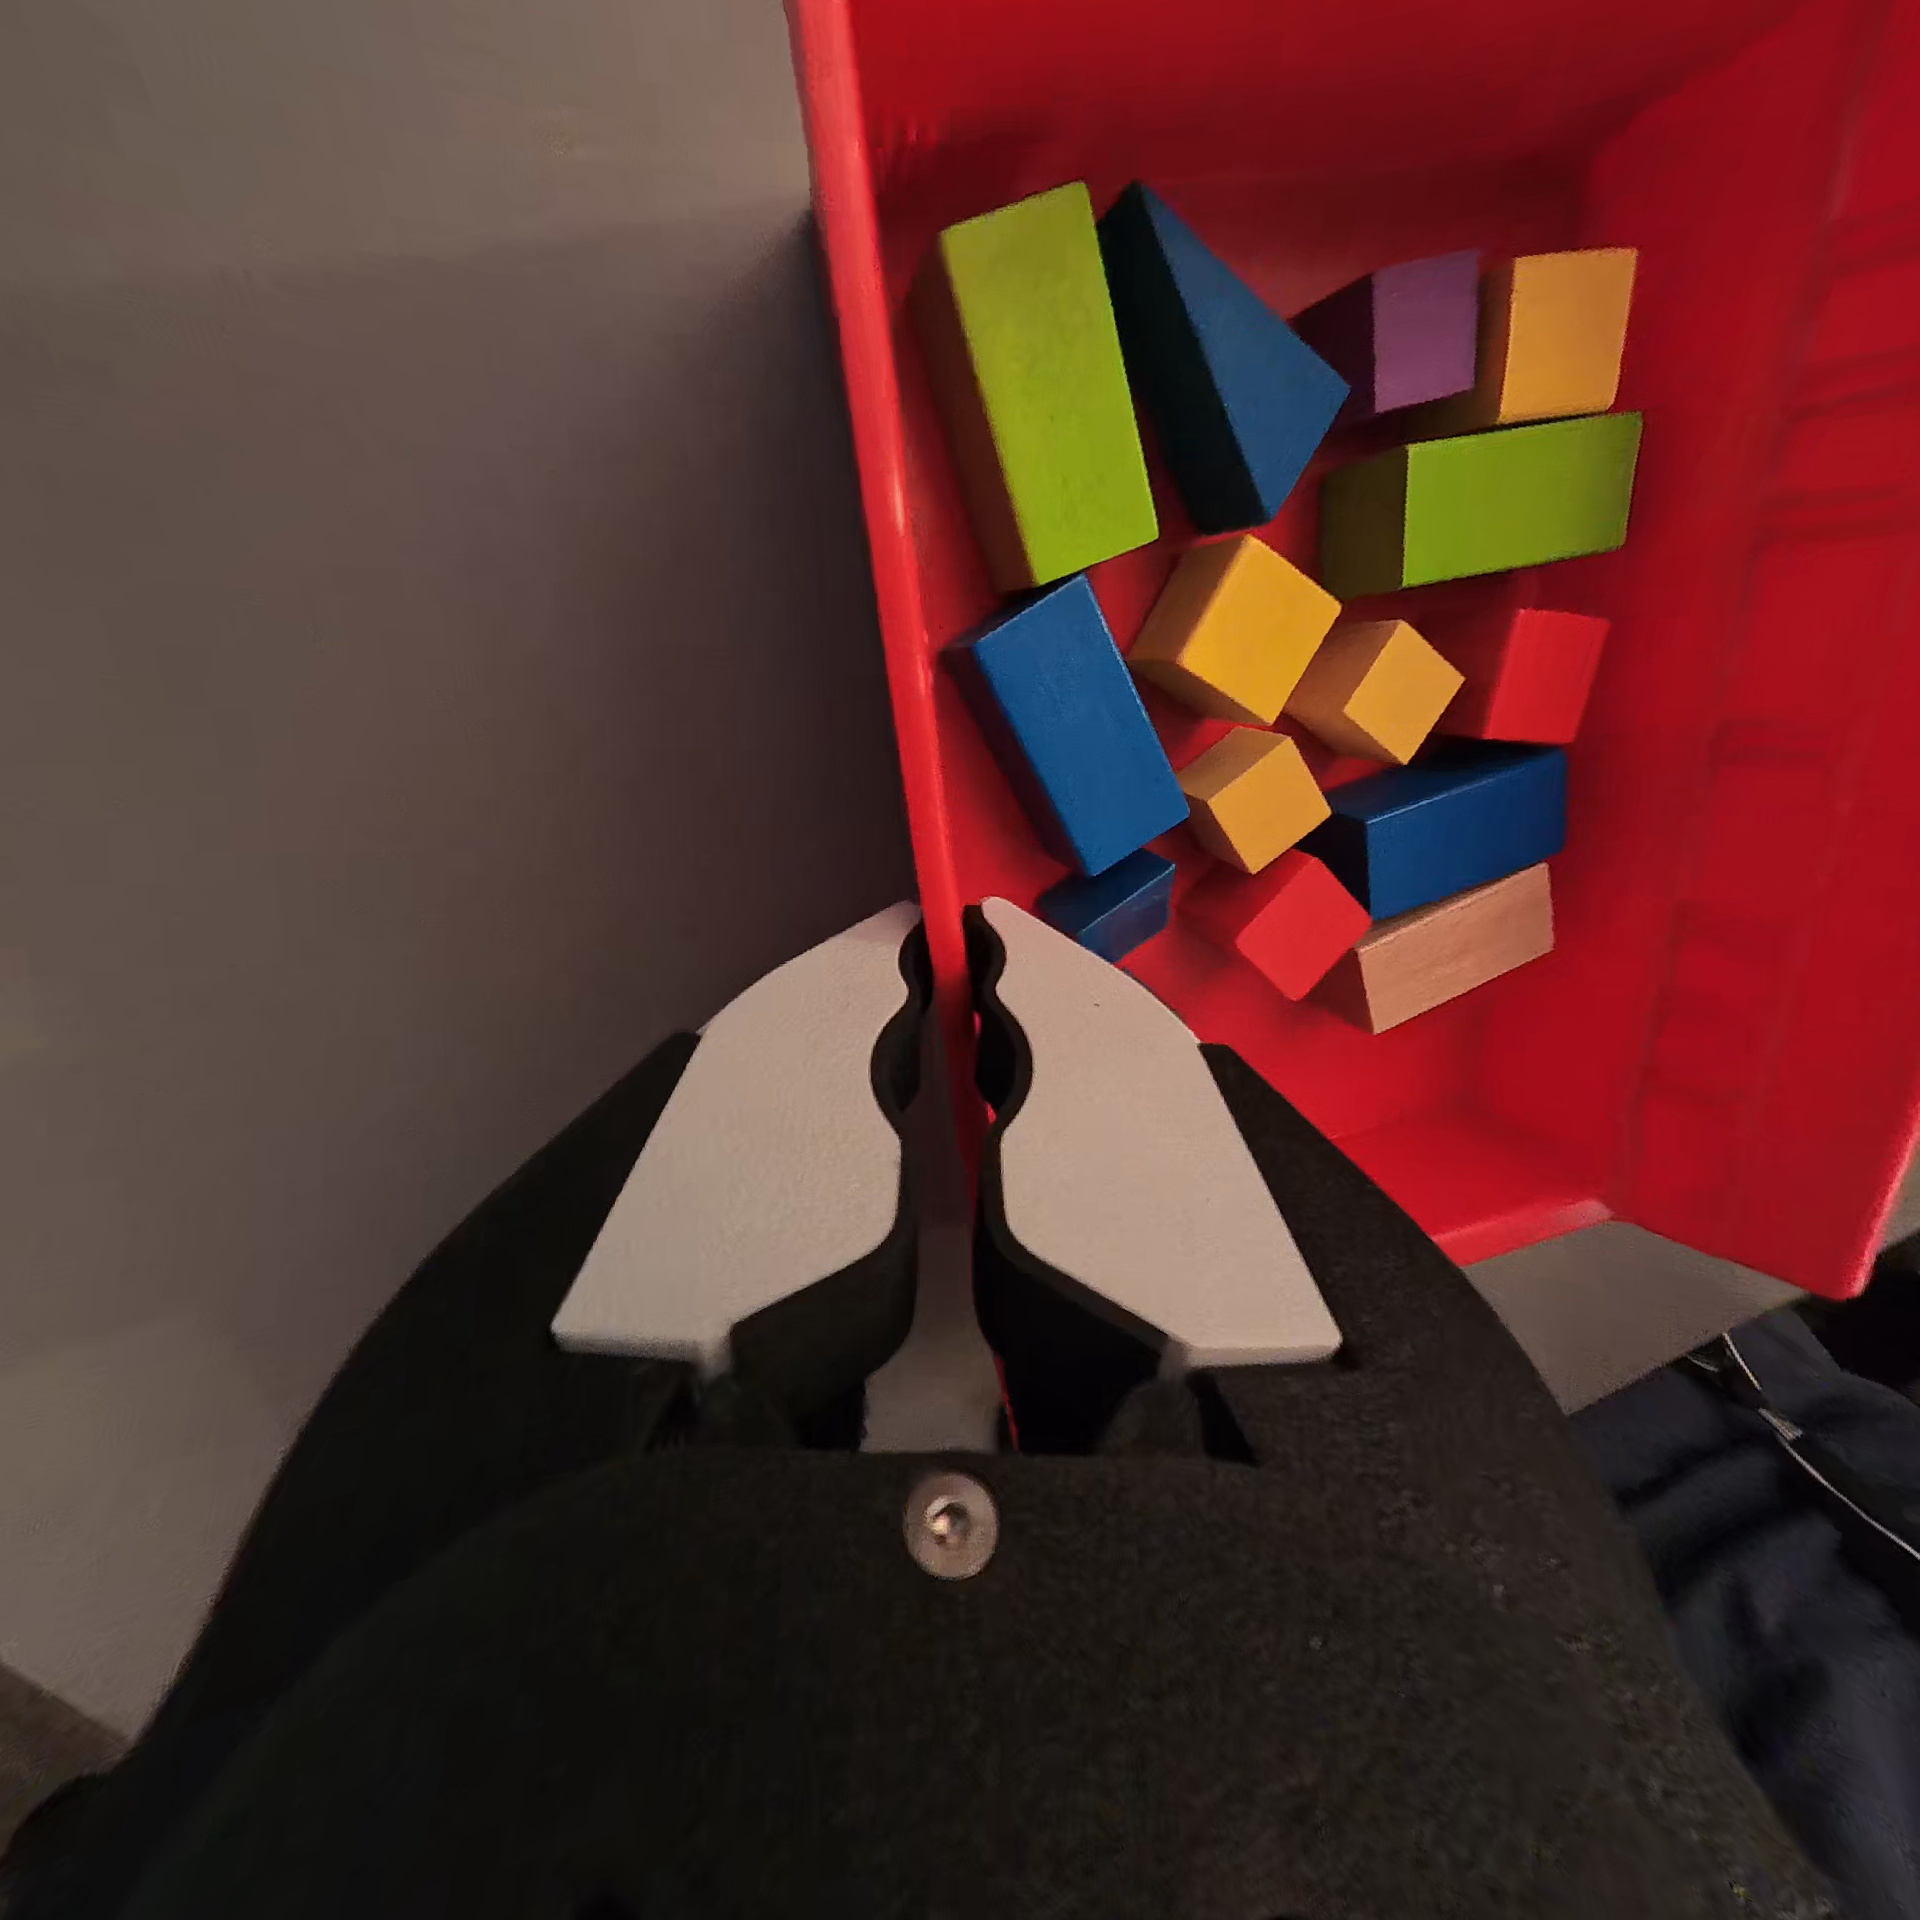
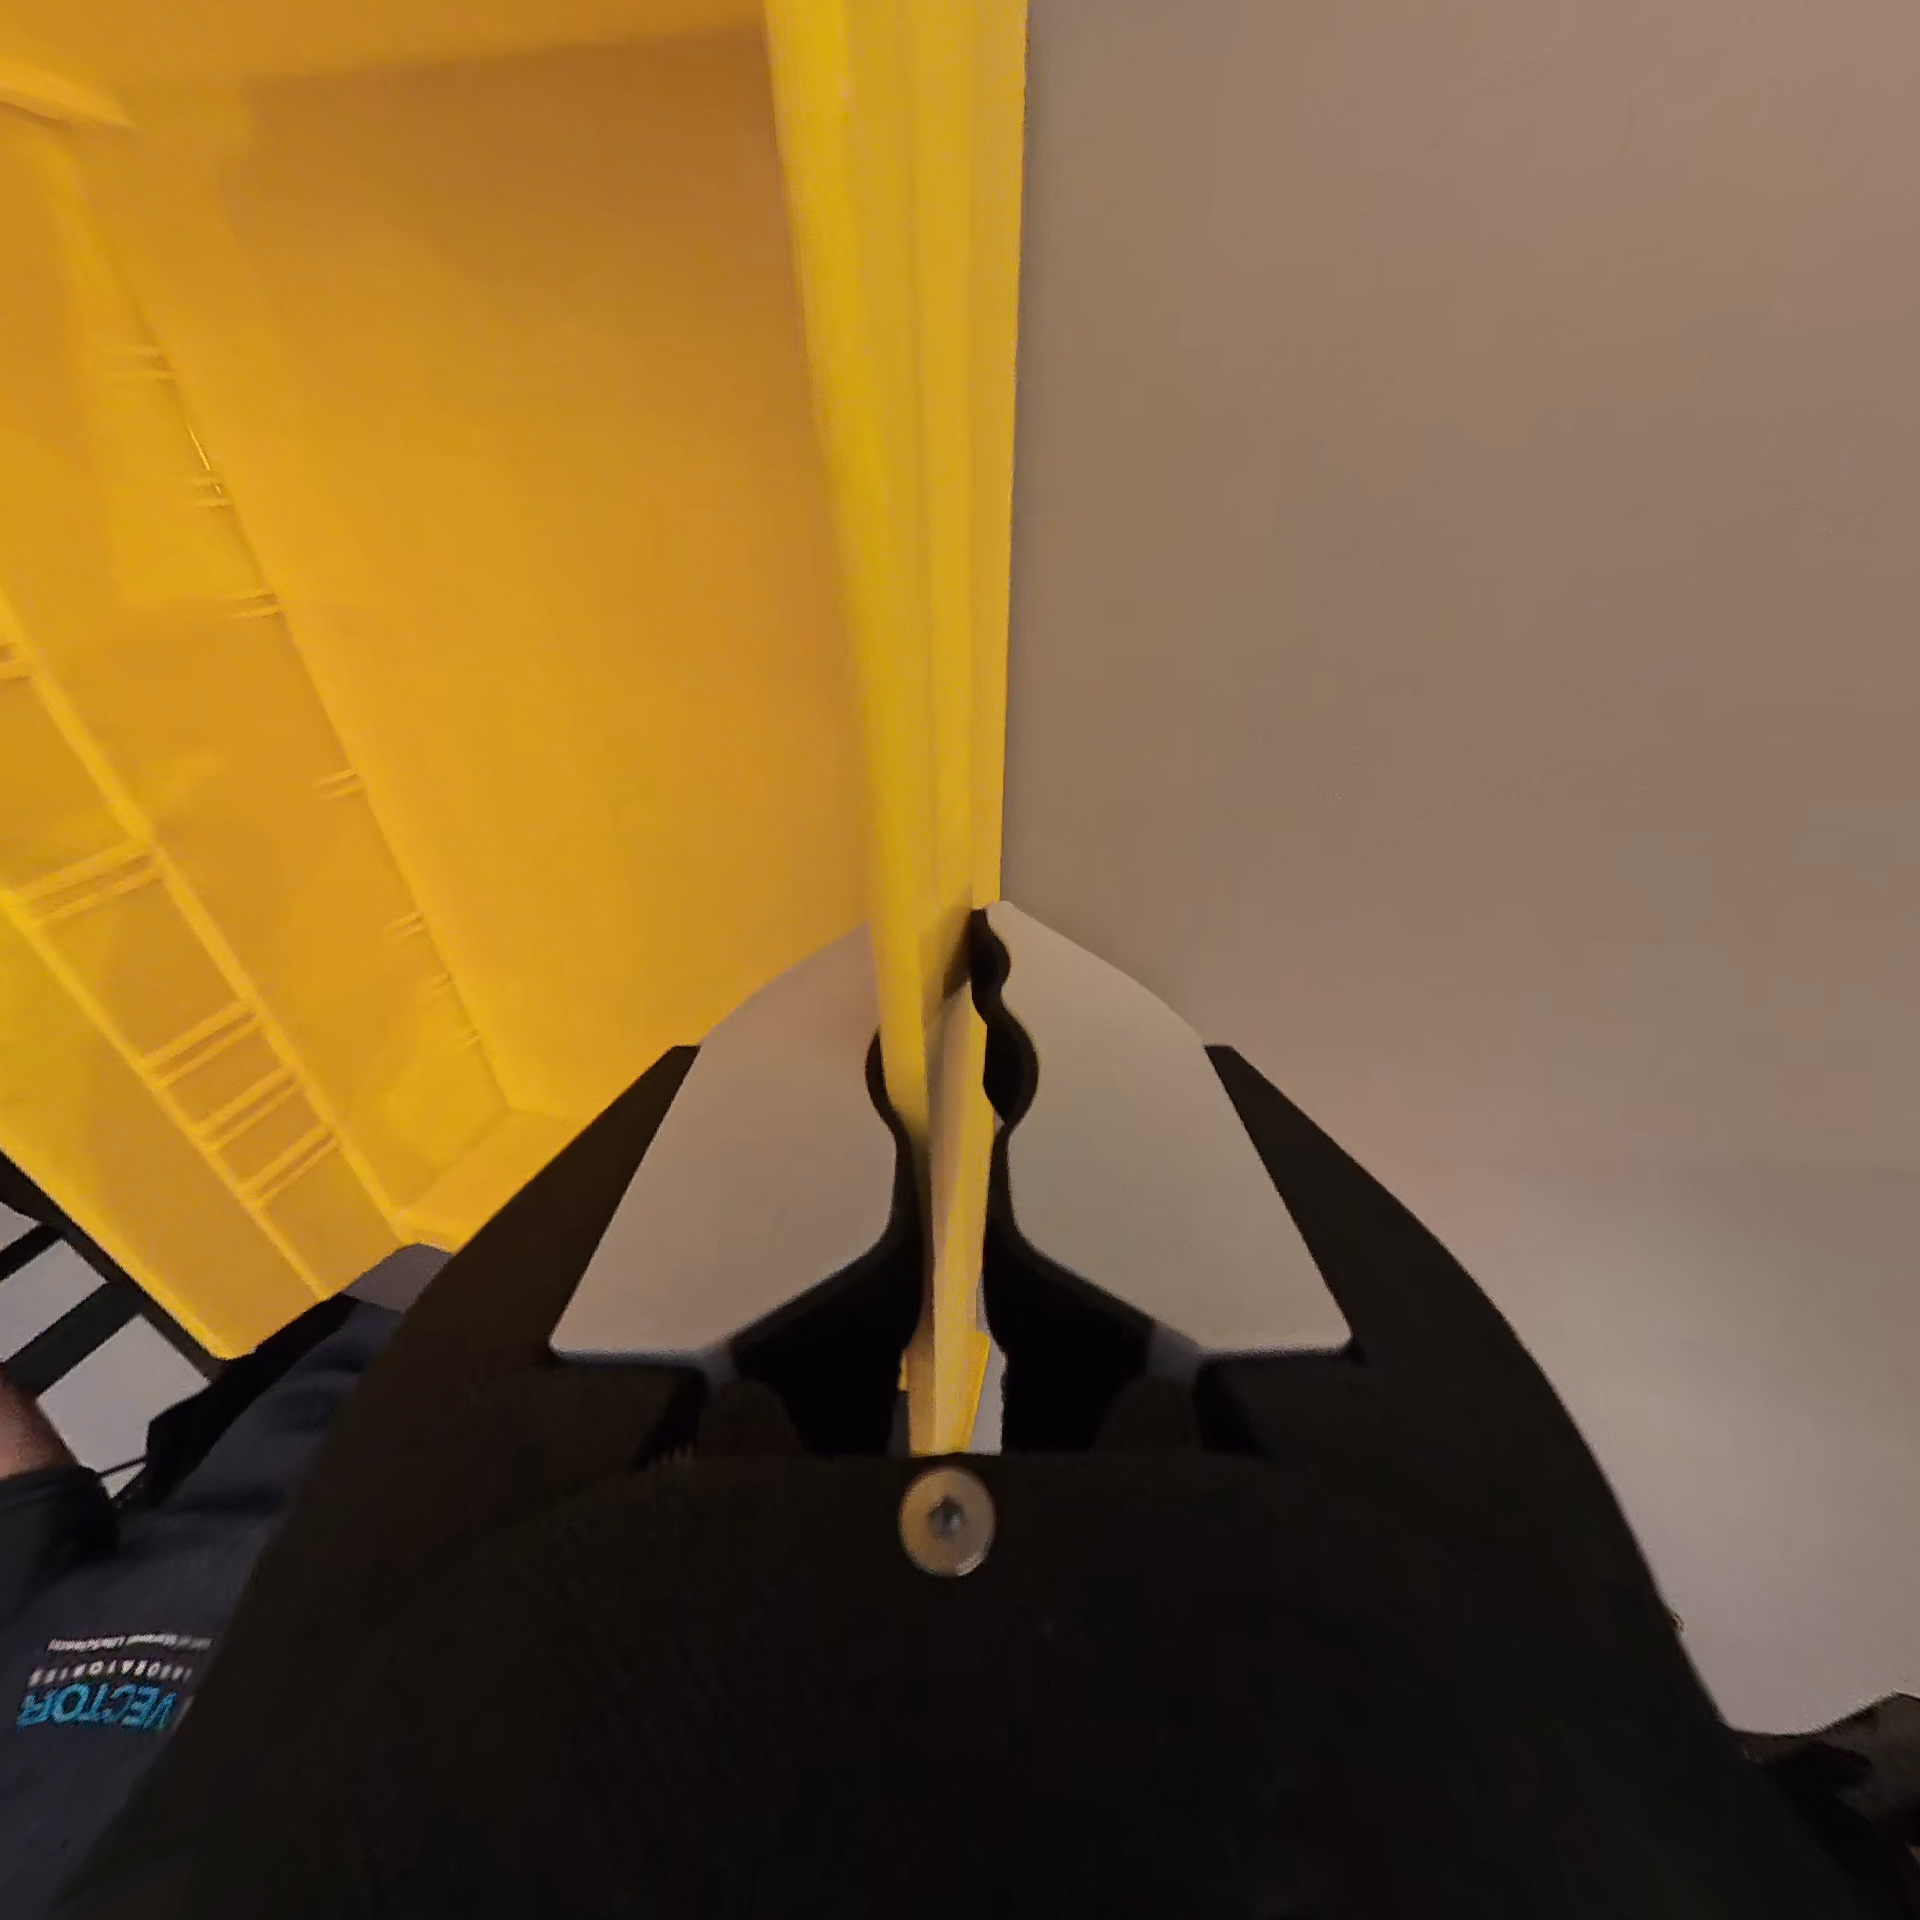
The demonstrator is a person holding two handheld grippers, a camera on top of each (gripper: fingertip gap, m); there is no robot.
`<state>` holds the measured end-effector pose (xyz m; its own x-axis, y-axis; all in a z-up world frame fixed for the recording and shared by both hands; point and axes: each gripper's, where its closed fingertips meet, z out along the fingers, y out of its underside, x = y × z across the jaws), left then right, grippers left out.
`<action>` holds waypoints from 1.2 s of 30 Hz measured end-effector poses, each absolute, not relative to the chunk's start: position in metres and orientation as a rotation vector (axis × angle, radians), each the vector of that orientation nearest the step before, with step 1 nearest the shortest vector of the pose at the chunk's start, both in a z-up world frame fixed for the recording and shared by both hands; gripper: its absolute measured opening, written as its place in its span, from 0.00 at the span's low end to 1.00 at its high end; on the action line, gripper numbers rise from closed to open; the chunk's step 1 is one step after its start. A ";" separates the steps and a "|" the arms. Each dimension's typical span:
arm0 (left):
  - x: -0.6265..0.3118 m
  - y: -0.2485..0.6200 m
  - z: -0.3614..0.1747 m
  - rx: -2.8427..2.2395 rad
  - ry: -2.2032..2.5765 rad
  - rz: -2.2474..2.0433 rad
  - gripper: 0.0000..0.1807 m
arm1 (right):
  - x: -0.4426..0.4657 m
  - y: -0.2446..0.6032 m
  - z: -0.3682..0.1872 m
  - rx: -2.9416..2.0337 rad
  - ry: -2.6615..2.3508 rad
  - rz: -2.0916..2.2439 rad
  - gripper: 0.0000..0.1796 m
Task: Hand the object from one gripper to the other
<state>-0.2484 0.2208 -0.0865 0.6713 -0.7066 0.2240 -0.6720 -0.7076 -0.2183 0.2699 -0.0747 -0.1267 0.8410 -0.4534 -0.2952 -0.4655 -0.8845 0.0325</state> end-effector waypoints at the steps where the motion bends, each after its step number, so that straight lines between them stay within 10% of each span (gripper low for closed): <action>1: -0.258 0.224 -0.086 -2.764 1.107 -0.442 0.03 | 0.271 -0.074 -0.127 -2.971 0.752 0.459 0.04; 14: -0.288 0.241 -0.086 -2.663 0.827 -0.526 0.03 | 0.285 -0.064 -0.088 -2.710 0.677 0.320 0.14; 26: -0.327 0.236 -0.086 -2.709 0.687 -0.502 0.03 | 0.205 -0.013 0.090 -1.823 0.112 0.228 0.15; 36: -0.320 0.247 -0.064 -2.570 0.598 -0.661 0.09 | 0.151 0.009 0.120 -1.565 -0.195 0.256 0.33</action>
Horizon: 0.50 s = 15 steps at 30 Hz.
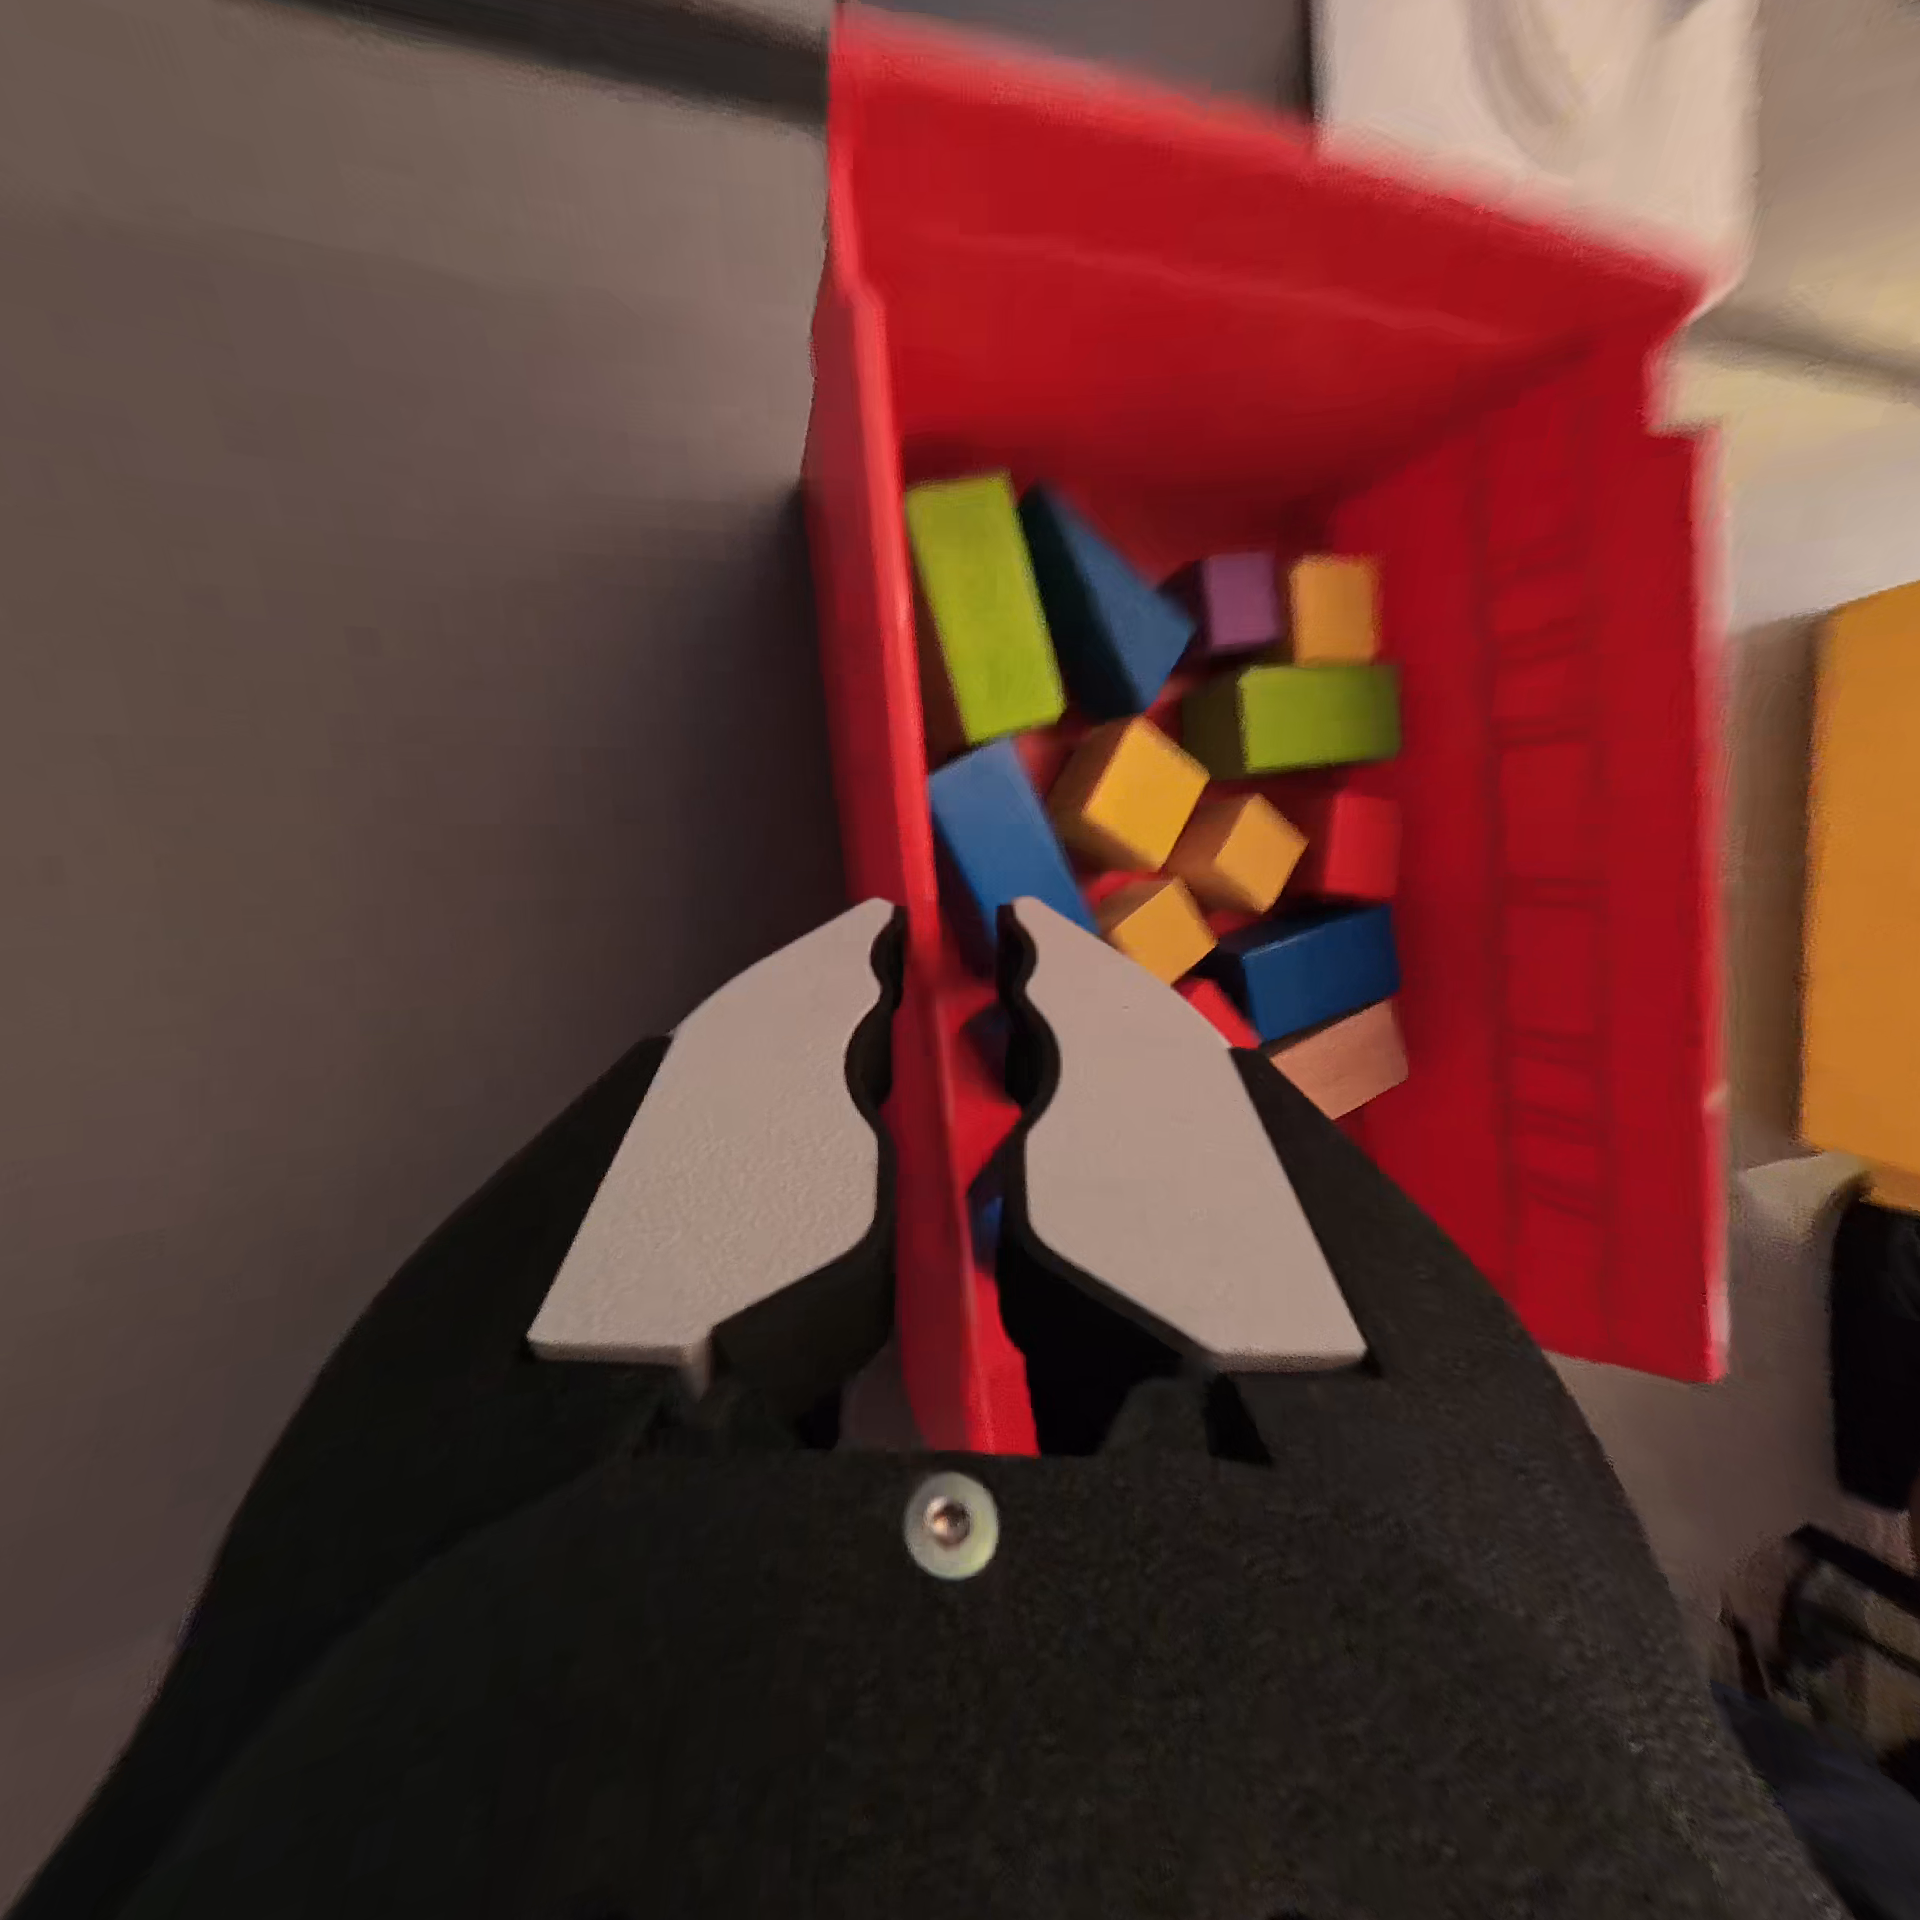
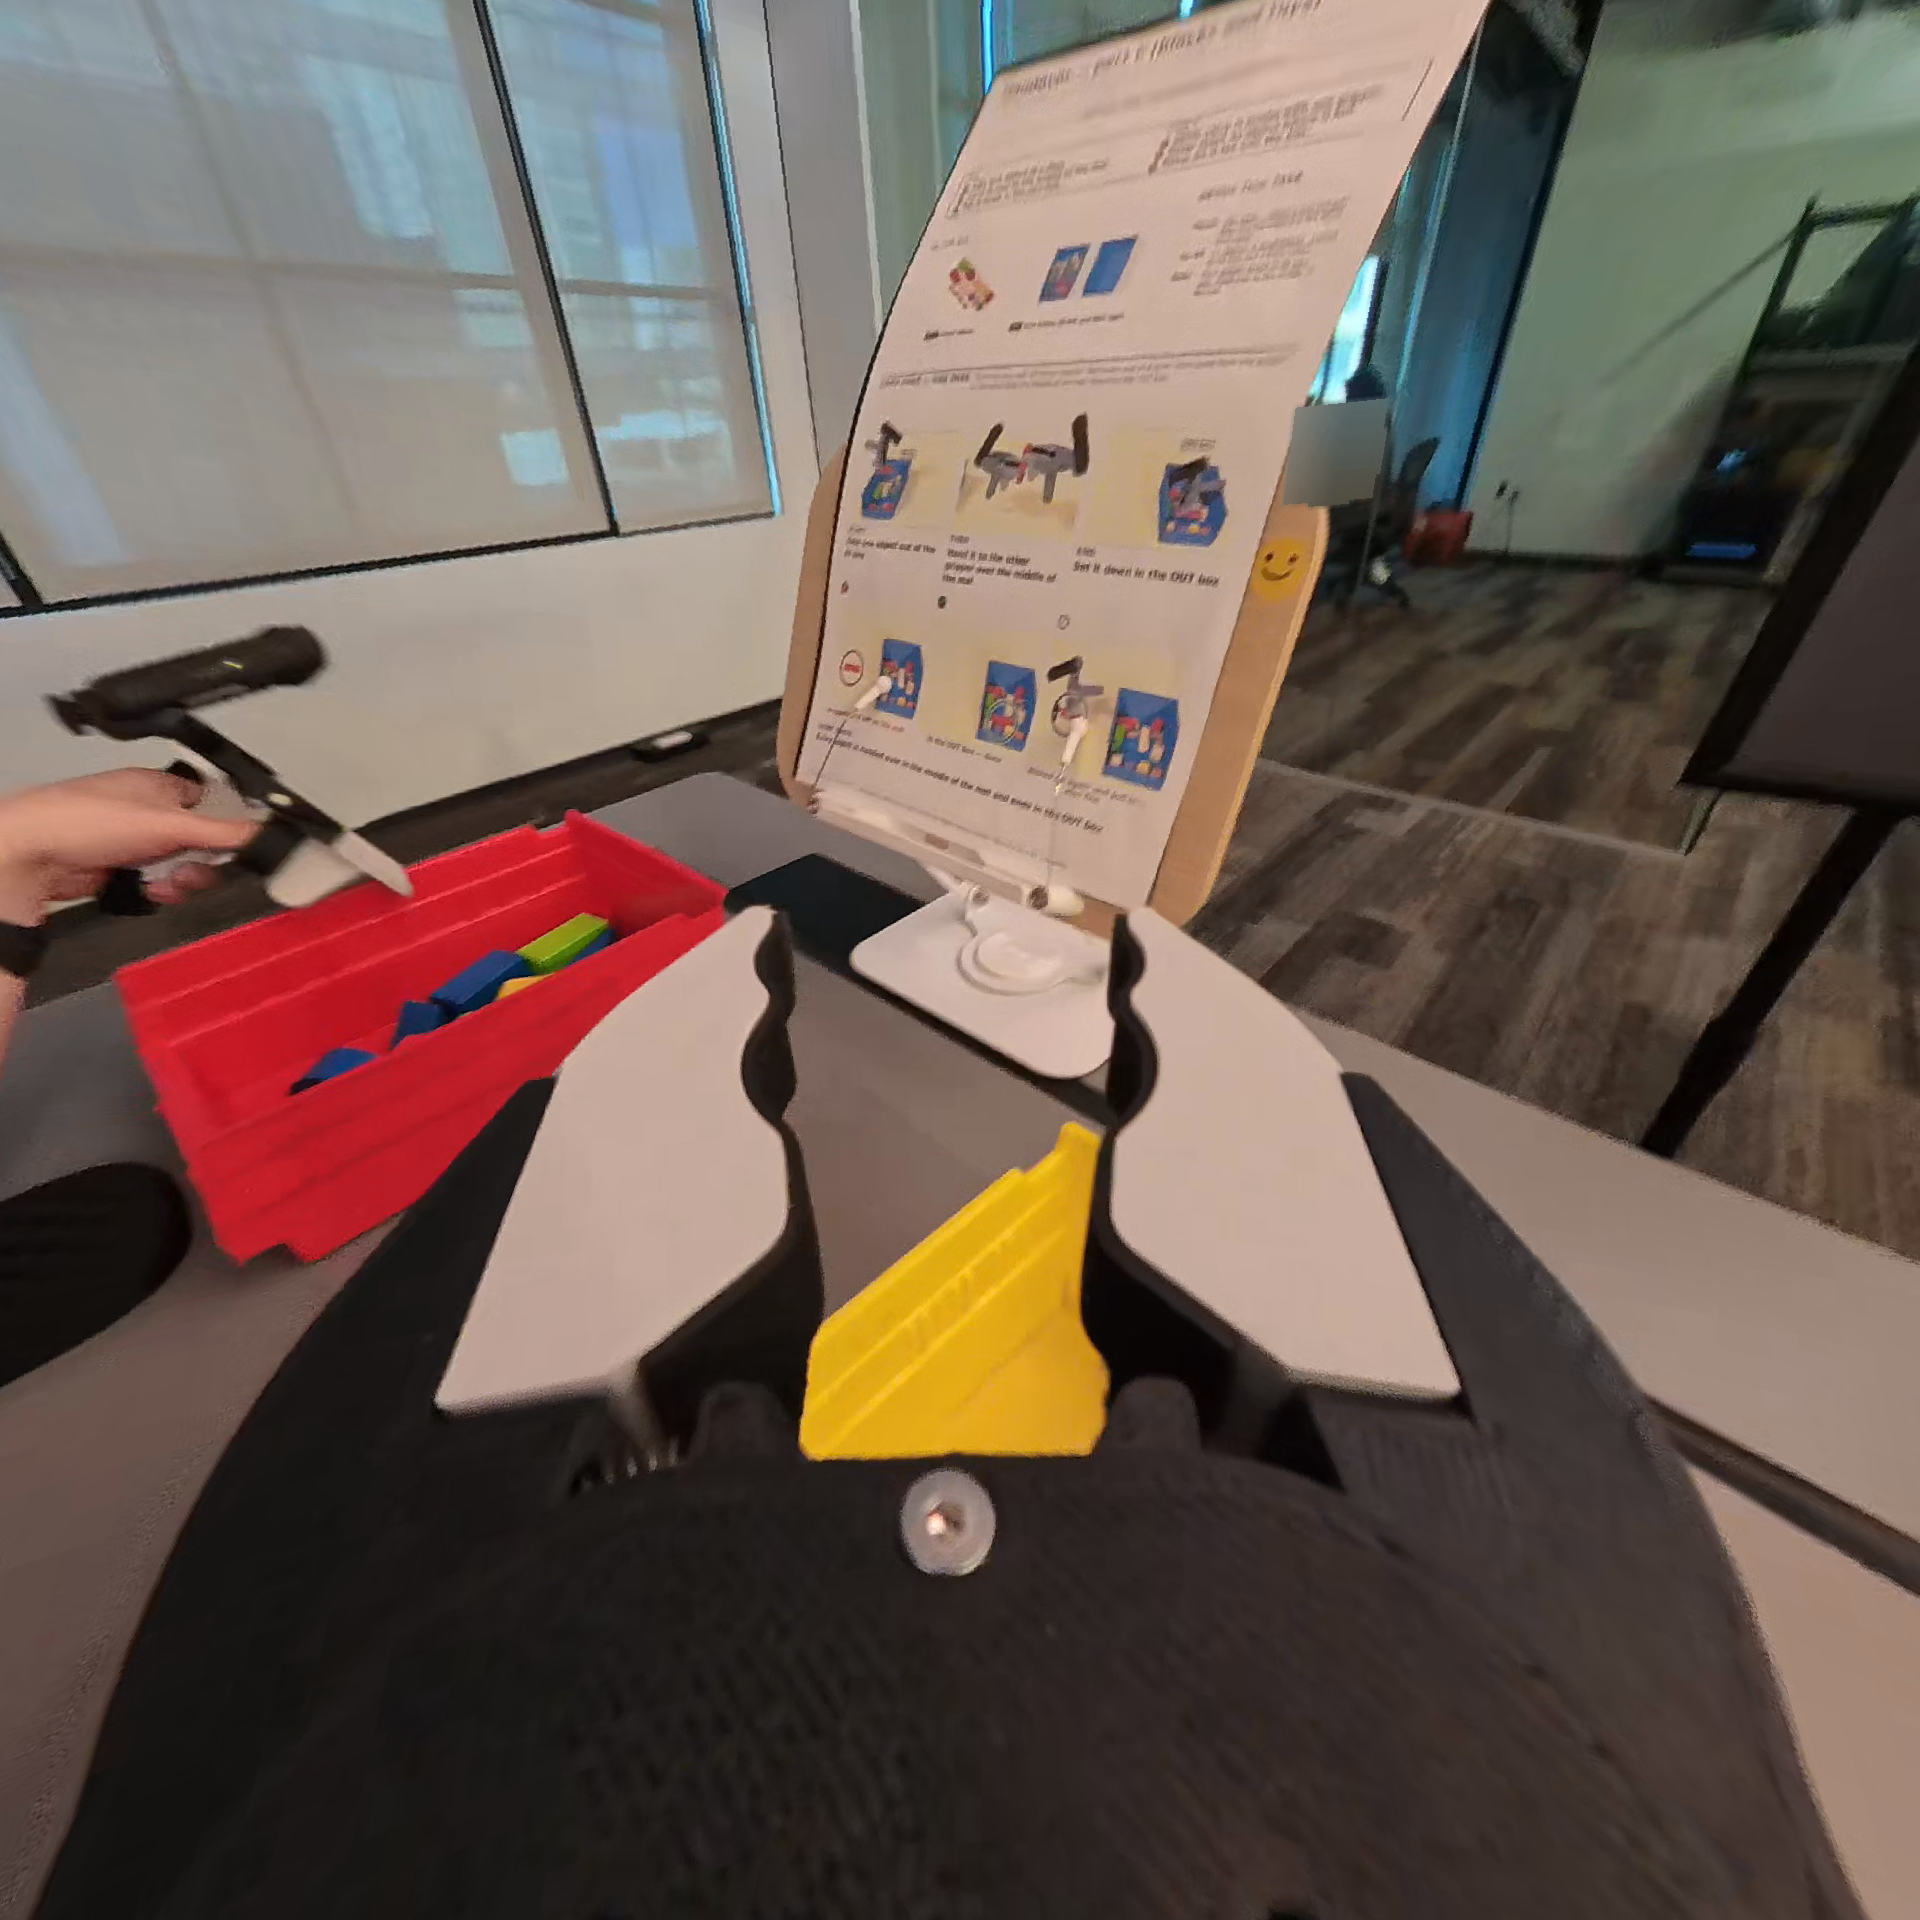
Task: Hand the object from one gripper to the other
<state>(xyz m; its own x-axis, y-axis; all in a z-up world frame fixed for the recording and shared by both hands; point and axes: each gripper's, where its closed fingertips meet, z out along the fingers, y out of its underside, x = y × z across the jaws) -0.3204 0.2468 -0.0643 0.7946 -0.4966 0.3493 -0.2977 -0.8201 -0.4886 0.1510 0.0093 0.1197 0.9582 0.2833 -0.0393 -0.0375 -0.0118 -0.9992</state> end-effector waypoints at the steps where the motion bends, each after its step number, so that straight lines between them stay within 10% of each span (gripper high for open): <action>1: -0.319 0.251 -0.048 -2.488 0.570 -0.708 0.13 | 0.154 0.011 0.118 -1.530 -0.199 0.220 0.33; 8: -0.271 0.178 0.043 -1.924 1.104 -1.058 0.12 | 0.147 0.004 0.126 -1.418 -0.256 0.248 0.33; 15: -0.219 0.103 -0.008 -1.536 1.807 -0.876 0.17 | 0.148 0.000 0.121 -1.440 -0.249 0.305 0.33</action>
